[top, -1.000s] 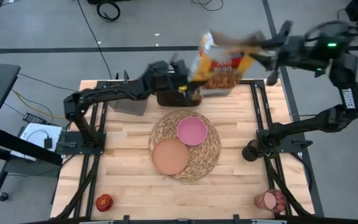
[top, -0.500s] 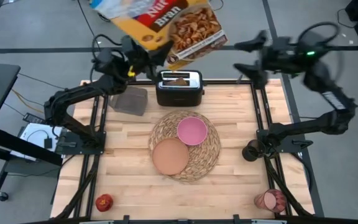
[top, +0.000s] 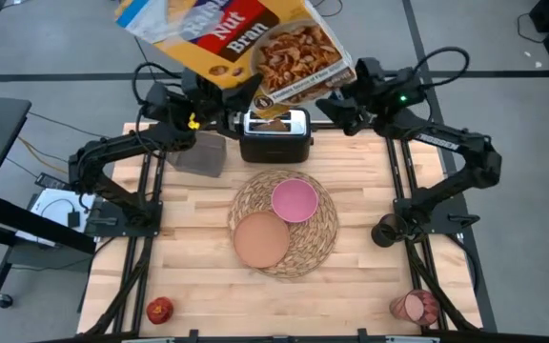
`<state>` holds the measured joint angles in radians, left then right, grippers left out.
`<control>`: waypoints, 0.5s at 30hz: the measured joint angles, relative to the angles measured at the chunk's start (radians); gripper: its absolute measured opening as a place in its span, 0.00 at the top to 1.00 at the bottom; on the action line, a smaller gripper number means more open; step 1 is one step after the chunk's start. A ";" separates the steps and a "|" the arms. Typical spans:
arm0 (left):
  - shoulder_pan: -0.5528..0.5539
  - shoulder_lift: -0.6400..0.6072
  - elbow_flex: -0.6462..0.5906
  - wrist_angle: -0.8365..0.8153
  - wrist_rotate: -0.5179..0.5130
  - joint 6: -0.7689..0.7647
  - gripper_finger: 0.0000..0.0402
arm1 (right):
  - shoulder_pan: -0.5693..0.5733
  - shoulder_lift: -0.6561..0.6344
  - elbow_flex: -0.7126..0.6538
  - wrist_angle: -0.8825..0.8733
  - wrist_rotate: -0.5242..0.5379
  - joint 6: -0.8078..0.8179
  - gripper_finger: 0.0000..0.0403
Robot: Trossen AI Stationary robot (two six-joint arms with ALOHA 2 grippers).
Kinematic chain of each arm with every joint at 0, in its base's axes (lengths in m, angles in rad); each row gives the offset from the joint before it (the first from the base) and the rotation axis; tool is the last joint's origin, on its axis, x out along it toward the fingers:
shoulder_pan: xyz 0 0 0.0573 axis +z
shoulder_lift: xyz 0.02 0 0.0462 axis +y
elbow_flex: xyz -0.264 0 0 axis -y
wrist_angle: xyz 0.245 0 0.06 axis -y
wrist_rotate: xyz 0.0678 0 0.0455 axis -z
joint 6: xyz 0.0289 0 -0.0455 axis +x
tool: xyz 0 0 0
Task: Arrange a breakfast setting
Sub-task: Pour the cereal from the cereal box into the pink bowl on the brown placemat
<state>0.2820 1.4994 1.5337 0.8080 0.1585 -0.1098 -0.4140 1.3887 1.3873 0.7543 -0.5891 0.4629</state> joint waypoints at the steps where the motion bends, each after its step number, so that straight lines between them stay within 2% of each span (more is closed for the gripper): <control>1: 0.002 0.001 0.000 -0.012 0.000 0.000 0.76 | 0.006 0.009 0.003 0.028 0.002 0.015 0.07; 6: 0.006 0.007 0.000 -0.045 -0.004 0.011 0.76 | 0.015 0.036 0.005 0.093 0.059 0.024 0.07; 11: 0.003 0.040 0.001 -0.034 -0.019 0.012 0.76 | 0.022 0.035 0.005 0.149 0.105 -0.039 0.08; 15: 0.000 0.068 0.004 -0.003 -0.019 0.008 0.76 | 0.030 0.032 0.005 0.168 0.141 -0.038 0.12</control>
<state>0.2817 1.5669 1.5375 0.8047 0.1398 -0.1020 -0.3840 1.4208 1.3926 0.9218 -0.4481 0.4251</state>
